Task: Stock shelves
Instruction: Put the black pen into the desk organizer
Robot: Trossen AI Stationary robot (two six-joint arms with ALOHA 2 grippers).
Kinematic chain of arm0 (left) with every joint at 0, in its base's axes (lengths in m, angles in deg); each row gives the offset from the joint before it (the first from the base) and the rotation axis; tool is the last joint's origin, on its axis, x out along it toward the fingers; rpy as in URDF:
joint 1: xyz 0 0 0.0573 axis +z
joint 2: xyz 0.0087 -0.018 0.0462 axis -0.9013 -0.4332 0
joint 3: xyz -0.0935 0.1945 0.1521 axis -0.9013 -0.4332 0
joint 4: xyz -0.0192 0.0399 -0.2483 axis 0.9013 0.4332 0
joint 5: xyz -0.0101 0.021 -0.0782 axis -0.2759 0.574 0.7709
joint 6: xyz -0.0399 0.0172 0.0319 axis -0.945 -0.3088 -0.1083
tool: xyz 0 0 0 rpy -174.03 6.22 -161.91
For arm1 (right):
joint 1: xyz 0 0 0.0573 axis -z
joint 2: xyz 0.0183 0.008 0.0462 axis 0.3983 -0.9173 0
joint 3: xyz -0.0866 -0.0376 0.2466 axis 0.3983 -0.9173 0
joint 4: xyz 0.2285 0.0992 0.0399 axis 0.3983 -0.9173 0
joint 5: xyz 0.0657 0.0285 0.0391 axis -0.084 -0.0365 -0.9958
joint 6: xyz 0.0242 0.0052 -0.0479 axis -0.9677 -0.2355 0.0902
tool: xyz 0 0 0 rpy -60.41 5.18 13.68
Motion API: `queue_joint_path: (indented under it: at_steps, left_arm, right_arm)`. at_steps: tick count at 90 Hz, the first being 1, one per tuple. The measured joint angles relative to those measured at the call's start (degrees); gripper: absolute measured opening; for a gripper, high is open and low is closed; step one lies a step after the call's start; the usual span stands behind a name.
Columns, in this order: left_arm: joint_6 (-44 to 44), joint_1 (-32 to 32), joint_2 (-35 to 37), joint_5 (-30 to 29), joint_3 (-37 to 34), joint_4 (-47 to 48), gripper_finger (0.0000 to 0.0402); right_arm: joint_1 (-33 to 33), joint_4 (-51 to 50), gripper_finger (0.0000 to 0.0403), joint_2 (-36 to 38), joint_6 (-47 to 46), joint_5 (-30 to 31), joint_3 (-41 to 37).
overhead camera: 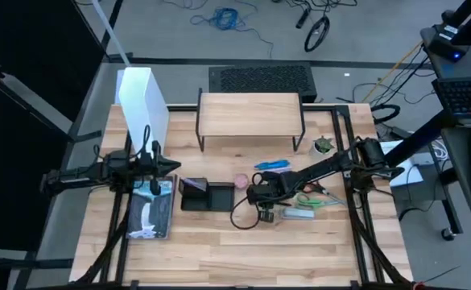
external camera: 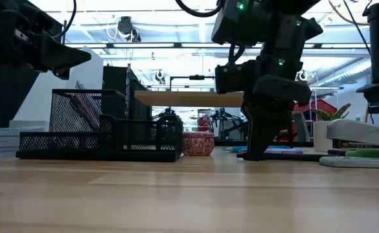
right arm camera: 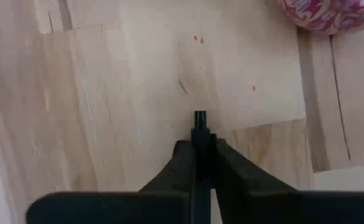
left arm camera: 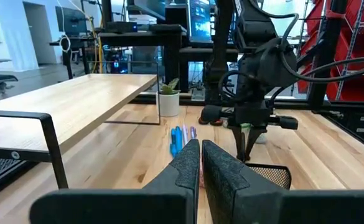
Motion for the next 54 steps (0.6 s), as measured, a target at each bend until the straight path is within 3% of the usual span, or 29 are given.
queue_joint_path:
  at_steps: [31,54]
  left_arm:
    - [0.0,0.0,0.0,0.0,0.0,0.0,0.0004]
    - [0.0,0.0,0.0,0.0,0.0,0.0,0.0004]
  right_arm:
    - [0.3,-0.6,0.0001,2.2,1.7,1.0,2.6]
    - [1.5,1.0,0.0001,7.8,1.8,2.0,2.8]
